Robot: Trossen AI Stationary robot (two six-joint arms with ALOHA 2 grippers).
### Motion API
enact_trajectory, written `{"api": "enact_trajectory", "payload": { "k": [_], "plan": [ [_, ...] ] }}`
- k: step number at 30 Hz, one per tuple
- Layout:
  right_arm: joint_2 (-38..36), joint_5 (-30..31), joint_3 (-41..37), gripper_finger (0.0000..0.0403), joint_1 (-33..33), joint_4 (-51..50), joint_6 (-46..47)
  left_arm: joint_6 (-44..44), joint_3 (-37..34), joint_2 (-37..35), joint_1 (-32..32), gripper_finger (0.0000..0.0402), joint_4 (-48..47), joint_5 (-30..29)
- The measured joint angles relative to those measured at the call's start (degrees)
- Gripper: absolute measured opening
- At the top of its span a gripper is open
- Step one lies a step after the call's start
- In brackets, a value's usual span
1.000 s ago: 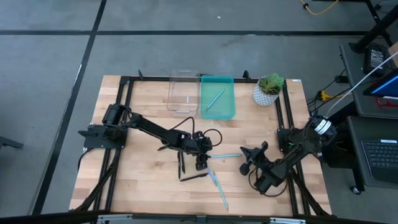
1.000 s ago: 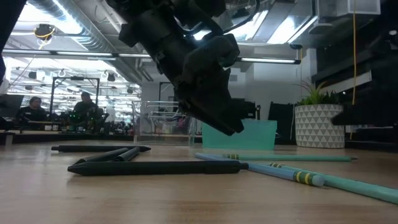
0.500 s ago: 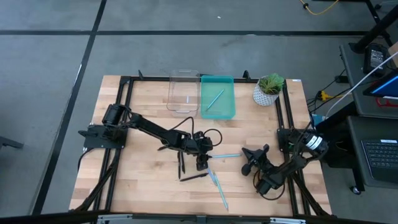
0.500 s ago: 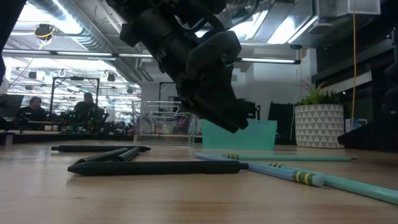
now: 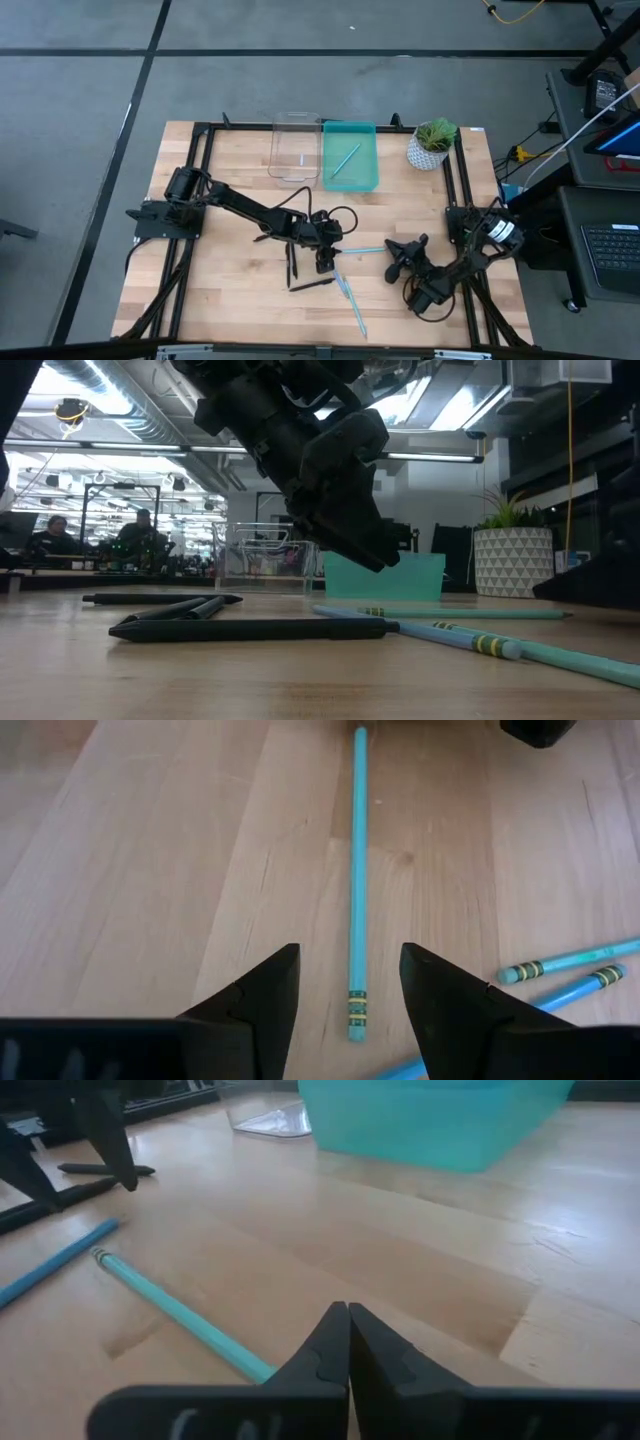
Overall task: Sort pens & pencils
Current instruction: Put the light blue pencil into the light blue bin
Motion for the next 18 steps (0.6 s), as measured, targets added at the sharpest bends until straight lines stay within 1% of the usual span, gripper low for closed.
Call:
{"api": "enact_trajectory", "payload": {
  "k": [5, 8, 14, 18],
  "plan": [
    [0.0, -1.9, 0.0, 0.0000, -1.0, 5.5, -6.5, 0.0, 0.0, 0.0, 0.0, 0.0169, 0.0, 0.0],
    [0.0, -1.9, 0.0, 0.0000, -1.4, 6.6, -8.6, 0.0, 0.0, 0.0, 0.0, 0.0169, 0.0, 0.0],
    [0.2, -2.7, 0.0, 0.0000, -1.9, 6.5, -9.6, 0.0, 0.0, 0.0, 0.0, 0.0169, 0.0, 0.0],
    [1.6, -2.2, 0.1, 0.0000, -1.8, 7.4, -9.2, 0.0, 0.0, 0.0, 0.0, 0.0169, 0.0, 0.0]
  ]
}}
